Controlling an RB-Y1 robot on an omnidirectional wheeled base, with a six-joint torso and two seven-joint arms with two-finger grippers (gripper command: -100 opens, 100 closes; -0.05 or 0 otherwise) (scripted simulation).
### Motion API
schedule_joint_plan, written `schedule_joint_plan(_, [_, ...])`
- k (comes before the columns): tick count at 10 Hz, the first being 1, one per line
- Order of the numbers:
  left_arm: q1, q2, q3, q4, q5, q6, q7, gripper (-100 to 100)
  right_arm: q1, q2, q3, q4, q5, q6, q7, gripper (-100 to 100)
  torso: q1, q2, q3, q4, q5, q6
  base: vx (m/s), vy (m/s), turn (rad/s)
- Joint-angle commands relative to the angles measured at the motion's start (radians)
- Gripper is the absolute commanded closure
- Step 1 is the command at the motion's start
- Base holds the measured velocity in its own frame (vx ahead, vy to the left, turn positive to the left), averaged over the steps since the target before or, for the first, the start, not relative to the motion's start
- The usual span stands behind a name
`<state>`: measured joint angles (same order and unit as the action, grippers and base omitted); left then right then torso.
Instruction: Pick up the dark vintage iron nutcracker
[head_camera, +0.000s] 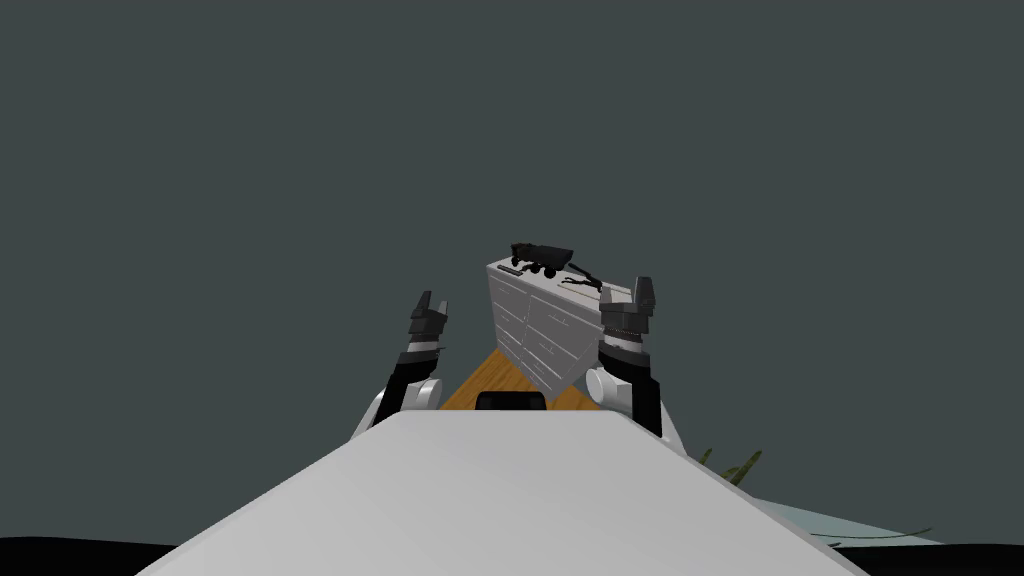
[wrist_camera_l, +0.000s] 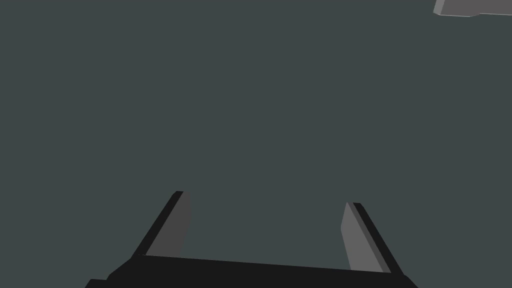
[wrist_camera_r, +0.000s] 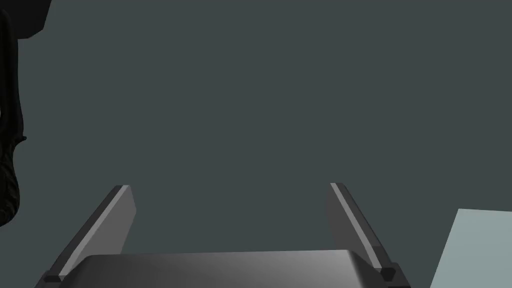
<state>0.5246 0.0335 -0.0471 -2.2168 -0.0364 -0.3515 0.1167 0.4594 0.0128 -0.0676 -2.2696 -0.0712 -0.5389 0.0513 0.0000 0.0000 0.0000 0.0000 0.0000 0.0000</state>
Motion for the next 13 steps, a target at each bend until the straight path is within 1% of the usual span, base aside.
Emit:
schedule_joint_plan(1, [0.000, 0.000, 0.000, 0.000, 0.000, 0.000, 0.000, 0, -0.012, -0.026, -0.005, -0.003, -0.040, -0.010, -0.015, -100, 0.000, 0.000, 0.000, 0.000, 0.000, 0.000, -0.003, 0.012, 0.023])
schedule_joint_plan(2, [0.000, 0.000, 0.000, 0.000, 0.000, 0.000, 0.000, 0, -0.024, -0.048, -0.010, -0.005, -0.072, -0.021, -0.029, -100, 0.000, 0.000, 0.000, 0.000, 0.000, 0.000, -0.014, 0.026, 0.035])
schedule_joint_plan(3, [0.000, 0.000, 0.000, 0.000, 0.000, 0.000, 0.000, 0, -0.024, -0.048, -0.010, -0.005, -0.080, -0.021, -0.029, -100, 0.001, 0.001, 0.000, 0.000, 0.000, 0.000, -0.011, 0.022, 0.011])
schedule_joint_plan(4, [0.000, 0.000, 0.000, 0.000, 0.000, 0.000, 0.000, 0, -0.040, -0.074, -0.016, -0.008, -0.121, -0.034, -0.048, -100, 0.001, 0.001, 0.000, 0.000, 0.000, 0.000, -0.010, 0.026, 0.028])
schedule_joint_plan(5, [0.000, 0.000, 0.000, 0.000, 0.000, 0.000, 0.000, 0, -0.040, -0.074, -0.016, -0.008, -0.132, -0.034, -0.048, -100, 0.001, 0.001, 0.000, 0.000, 0.000, 0.000, -0.008, 0.020, 0.015])
schedule_joint_plan(6, [0.000, 0.000, 0.000, 0.000, 0.000, 0.000, 0.000, 0, -0.058, -0.102, -0.023, -0.011, -0.171, -0.051, -0.071, -100, 0.001, 0.001, 0.000, 0.000, 0.000, 0.000, -0.017, 0.028, 0.040])
schedule_joint_plan(7, [0.000, 0.000, 0.000, 0.000, 0.000, 0.000, 0.000, 0, -0.058, -0.102, -0.023, -0.011, -0.194, -0.051, -0.071, -100, 0.002, 0.001, 0.000, 0.000, 0.000, 0.000, -0.016, 0.023, 0.016])
schedule_joint_plan(8, [0.000, 0.000, 0.000, 0.000, 0.000, 0.000, 0.000, 0, -0.079, -0.133, -0.032, -0.014, -0.225, -0.069, -0.098, -100, 0.001, 0.001, 0.001, 0.000, 0.000, 0.000, -0.018, 0.031, 0.036])
schedule_joint_plan(9, [0.000, 0.000, 0.000, 0.000, 0.000, 0.000, 0.000, 0, -0.079, -0.133, -0.032, -0.014, -0.254, -0.069, -0.098, -100, 0.002, 0.001, 0.001, 0.000, 0.000, 0.000, -0.012, 0.024, 0.020])
schedule_joint_plan(10, [0.000, 0.000, 0.000, 0.000, 0.000, 0.000, 0.000, 0, -0.079, -0.133, -0.032, -0.014, -0.264, -0.069, -0.098, -100, 0.001, 0.001, 0.000, 0.000, 0.000, 0.000, -0.003, 0.009, -0.003])
schedule_joint_plan(11, [0.000, 0.000, 0.000, 0.000, 0.000, 0.000, 0.000, 0, -0.102, -0.165, -0.041, -0.016, -0.303, -0.090, -0.127, -100, 0.001, 0.000, 0.000, 0.000, 0.000, 0.000, -0.011, 0.024, 0.045])
schedule_joint_plan(12, [0.000, 0.000, 0.000, 0.000, 0.000, 0.000, 0.000, 0, -0.102, -0.165, -0.041, -0.016, -0.332, -0.090, -0.127, -100, 0.001, 0.001, 0.000, 0.000, 0.000, 0.000, -0.013, 0.024, 0.021])
schedule_joint_plan(13, [0.000, 0.000, 0.000, 0.000, 0.000, 0.000, 0.000, 0, -0.102, -0.165, -0.041, -0.016, -0.344, -0.090, -0.127, -100, 0.001, 0.001, 0.000, 0.000, 0.000, 0.000, -0.005, 0.011, -0.004])
